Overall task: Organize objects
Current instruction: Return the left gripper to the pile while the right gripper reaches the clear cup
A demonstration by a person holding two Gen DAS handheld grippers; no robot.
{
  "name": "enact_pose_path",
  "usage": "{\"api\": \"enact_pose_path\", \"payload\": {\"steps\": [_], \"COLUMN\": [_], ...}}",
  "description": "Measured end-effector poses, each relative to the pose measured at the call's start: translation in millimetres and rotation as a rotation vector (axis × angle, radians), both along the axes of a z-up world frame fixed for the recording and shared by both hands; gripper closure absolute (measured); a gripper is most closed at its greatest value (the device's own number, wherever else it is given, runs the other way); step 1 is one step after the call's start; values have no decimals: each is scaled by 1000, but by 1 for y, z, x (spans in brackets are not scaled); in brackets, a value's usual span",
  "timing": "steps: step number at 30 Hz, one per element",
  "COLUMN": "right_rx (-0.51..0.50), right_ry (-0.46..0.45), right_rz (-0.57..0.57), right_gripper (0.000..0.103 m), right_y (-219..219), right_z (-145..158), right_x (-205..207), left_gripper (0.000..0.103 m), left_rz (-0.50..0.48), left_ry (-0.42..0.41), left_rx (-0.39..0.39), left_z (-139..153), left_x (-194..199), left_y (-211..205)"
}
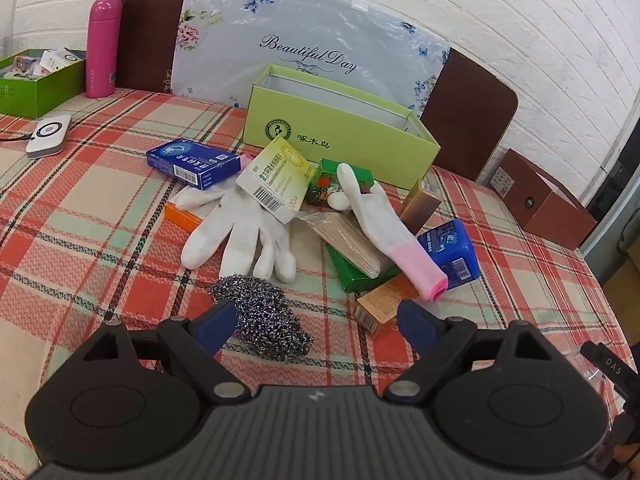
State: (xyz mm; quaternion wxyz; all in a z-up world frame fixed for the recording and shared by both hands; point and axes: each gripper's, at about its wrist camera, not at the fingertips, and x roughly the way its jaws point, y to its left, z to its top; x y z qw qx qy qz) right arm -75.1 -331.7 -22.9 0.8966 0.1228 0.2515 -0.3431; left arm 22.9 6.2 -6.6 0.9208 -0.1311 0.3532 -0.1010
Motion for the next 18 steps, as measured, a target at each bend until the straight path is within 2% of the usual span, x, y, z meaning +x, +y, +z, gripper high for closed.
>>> {"api": "enact_pose_path", "payload": {"steps": [3,4,7,10,13,15,18], "right_rx": [151,169,141,165,143,178,200], "right_ry": [-37,-45,-51,-53,-40,-58,-78], "right_rz": [123,166,321,449,385,316,303], "right_gripper": [0,0,4,8,6,2,1], "right_y": [-1,6,34,53,56,46,36], "right_z": [-13,-15,-20,-21,-18,-16,-11], "right_x": [5,10,30,42,43,48,66], "left_gripper": [12,12,12,12,12,12,12], "left_rz": [8,12,24,41,56,60,68], "left_ry": [24,28,34,50,68,73,91], "left_rx": [6,11,18,13,7,7,1], "left_z": [-5,-6,-9,-12,-16,-18,-22], "left_x": [3,4,5,7,10,13,18], "left_y": [1,1,4,8,12,13,12]}}
